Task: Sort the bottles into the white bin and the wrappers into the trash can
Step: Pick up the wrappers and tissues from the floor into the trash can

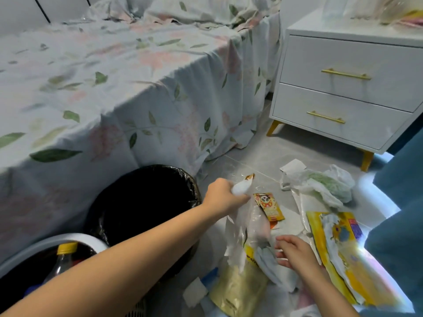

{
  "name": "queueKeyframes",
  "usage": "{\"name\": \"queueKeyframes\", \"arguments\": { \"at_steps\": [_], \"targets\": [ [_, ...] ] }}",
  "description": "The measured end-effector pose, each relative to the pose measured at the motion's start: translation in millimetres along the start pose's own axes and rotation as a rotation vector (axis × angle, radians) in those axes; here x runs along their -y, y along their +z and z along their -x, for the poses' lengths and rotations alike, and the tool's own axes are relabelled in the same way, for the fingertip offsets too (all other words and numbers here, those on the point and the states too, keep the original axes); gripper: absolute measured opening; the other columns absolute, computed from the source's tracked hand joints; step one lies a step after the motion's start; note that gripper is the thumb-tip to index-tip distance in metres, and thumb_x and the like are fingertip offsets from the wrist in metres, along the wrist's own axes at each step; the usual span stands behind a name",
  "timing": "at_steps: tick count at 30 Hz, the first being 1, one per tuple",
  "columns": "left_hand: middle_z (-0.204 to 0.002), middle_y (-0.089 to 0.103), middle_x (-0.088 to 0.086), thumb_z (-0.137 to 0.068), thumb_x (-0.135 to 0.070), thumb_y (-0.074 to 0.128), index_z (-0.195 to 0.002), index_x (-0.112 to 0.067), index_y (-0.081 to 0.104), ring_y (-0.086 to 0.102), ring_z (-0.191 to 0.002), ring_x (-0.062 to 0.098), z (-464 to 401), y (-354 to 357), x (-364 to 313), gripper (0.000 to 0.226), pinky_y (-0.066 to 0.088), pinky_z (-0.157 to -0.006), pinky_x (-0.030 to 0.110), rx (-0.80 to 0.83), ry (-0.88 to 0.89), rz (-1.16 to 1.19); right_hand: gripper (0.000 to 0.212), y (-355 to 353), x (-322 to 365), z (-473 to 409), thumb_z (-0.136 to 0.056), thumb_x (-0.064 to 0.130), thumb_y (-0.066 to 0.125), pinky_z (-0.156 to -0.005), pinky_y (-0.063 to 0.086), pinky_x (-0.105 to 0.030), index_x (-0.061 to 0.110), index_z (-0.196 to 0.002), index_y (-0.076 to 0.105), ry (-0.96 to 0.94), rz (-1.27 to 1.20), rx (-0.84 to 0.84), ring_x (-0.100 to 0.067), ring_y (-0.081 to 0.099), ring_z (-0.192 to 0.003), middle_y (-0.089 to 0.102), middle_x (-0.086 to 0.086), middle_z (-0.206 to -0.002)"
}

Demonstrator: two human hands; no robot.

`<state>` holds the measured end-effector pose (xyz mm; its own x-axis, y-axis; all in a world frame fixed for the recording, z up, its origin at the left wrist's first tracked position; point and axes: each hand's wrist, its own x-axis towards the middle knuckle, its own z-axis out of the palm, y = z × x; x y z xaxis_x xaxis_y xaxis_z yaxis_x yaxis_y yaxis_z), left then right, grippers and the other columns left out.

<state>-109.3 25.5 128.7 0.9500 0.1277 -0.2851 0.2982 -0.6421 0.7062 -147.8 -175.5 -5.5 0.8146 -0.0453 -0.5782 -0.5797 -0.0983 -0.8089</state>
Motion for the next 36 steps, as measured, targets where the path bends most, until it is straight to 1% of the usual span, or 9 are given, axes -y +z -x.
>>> {"name": "queueKeyframes", "arguments": {
  "at_steps": [5, 11, 15, 19, 22, 25, 27, 32, 36],
  "targets": [
    [-0.066, 0.061, 0.005, -0.083, -0.021, 0.072, -0.076, -0.007, 0.065, 0.06, -0.053, 0.011, 27.1, -44.8, -1.6, 0.018, 0.049, -0.047, 0.02, 0.137, -0.046, 0.469, 0.028, 15.8, 41.3, 28.0, -0.091, 0.03, 0.058, -0.071, 0.051, -0.035, 0.011, -0.112, 0.058, -0.048, -0.18, 0.141, -0.027, 0.063, -0.092, 0.065, -0.007, -0.104],
    [-0.064, 0.063, 0.002, -0.083, -0.022, 0.073, -0.074, -0.01, 0.062, 0.059, -0.051, 0.01, 62.2, -104.7, -14.3, 0.018, 0.047, -0.047, 0.019, 0.236, -0.049, 0.566, 0.071, 28.2, 116.1, 80.5, -0.071, 0.064, 0.062, -0.099, 0.045, -0.037, 0.043, -0.134, 0.036, -0.322, 0.016, 0.347, -0.012, 0.051, -0.121, 0.048, 0.008, -0.135],
    [-0.085, 0.072, 0.007, -0.084, -0.022, 0.07, -0.094, -0.004, 0.068, 0.068, -0.068, 0.013, 89.9, -145.4, -22.5, 0.02, 0.058, -0.064, 0.024, 0.321, -0.032, 0.624, 0.089, 31.3, 175.1, 122.2, -0.044, 0.08, 0.07, -0.095, 0.043, -0.022, 0.052, -0.123, 0.042, -0.485, 0.21, 0.502, 0.004, 0.047, -0.12, 0.049, 0.023, -0.131],
    [-0.086, 0.073, 0.01, -0.078, -0.028, 0.068, -0.097, -0.004, 0.07, 0.071, -0.07, 0.018, 123.3, -186.8, -28.6, 0.031, 0.058, -0.063, 0.026, 0.293, 0.043, 0.753, 0.113, 44.4, 210.3, 160.9, -0.035, 0.071, 0.08, -0.09, 0.053, -0.037, 0.039, -0.134, 0.037, -0.405, 0.205, 0.558, -0.015, 0.056, -0.115, 0.052, 0.008, -0.129],
    [-0.11, 0.07, 0.017, -0.084, -0.032, 0.066, -0.116, -0.004, 0.066, 0.069, -0.096, 0.028, 145.1, -202.6, -23.1, 0.043, 0.059, -0.079, 0.035, 0.244, 0.066, 0.903, 0.095, 57.1, 218.1, 186.1, -0.055, 0.047, 0.084, -0.08, 0.057, -0.046, 0.022, -0.136, 0.041, -0.135, -0.094, 0.672, -0.029, 0.064, -0.11, 0.063, -0.007, -0.125],
    [-0.124, 0.065, 0.016, -0.085, -0.039, 0.062, -0.126, -0.01, 0.061, 0.062, -0.113, 0.031, 158.6, -201.4, -12.0, 0.05, 0.051, -0.094, 0.04, 0.229, 0.029, 0.965, 0.075, 67.9, 217.1, 207.5, -0.065, 0.037, 0.084, -0.087, 0.055, -0.046, 0.011, -0.128, 0.054, -0.086, -0.147, 0.785, -0.032, 0.058, -0.118, 0.064, -0.011, -0.125],
    [-0.121, 0.067, 0.013, -0.084, -0.045, 0.061, -0.124, -0.013, 0.063, 0.063, -0.112, 0.03, 164.4, -197.3, -7.5, 0.051, 0.05, -0.096, 0.042, 0.166, -0.052, 0.979, 0.058, 75.1, 212.5, 217.7, -0.073, 0.031, 0.077, -0.089, 0.054, -0.049, 0.009, -0.123, 0.057, -0.105, -0.139, 0.753, -0.031, 0.063, -0.109, 0.068, -0.011, -0.118],
    [-0.107, 0.073, 0.012, -0.076, -0.068, 0.056, -0.105, -0.011, 0.071, 0.067, -0.1, 0.026, 177.3, -196.3, -2.0, 0.067, 0.051, -0.088, 0.039, -0.007, -0.186, 0.826, 0.033, 87.9, 199.3, 227.9, -0.084, 0.022, 0.065, -0.064, 0.058, -0.035, 0.025, -0.115, 0.057, -0.168, -0.125, 0.605, -0.02, 0.069, -0.079, 0.072, -0.005, -0.101],
    [-0.097, 0.076, 0.005, -0.078, -0.039, 0.074, -0.1, -0.01, 0.073, 0.071, -0.085, 0.015, 186.2, -195.4, 4.1, 0.036, 0.054, -0.072, 0.025, -0.033, -0.043, 0.622, 0.04, 96.5, 196.9, 226.7, -0.082, 0.021, 0.067, -0.072, 0.057, -0.042, 0.028, -0.119, 0.053, -0.23, -0.111, 0.589, -0.026, 0.069, -0.093, 0.07, -0.009, -0.112]
  ]
}}
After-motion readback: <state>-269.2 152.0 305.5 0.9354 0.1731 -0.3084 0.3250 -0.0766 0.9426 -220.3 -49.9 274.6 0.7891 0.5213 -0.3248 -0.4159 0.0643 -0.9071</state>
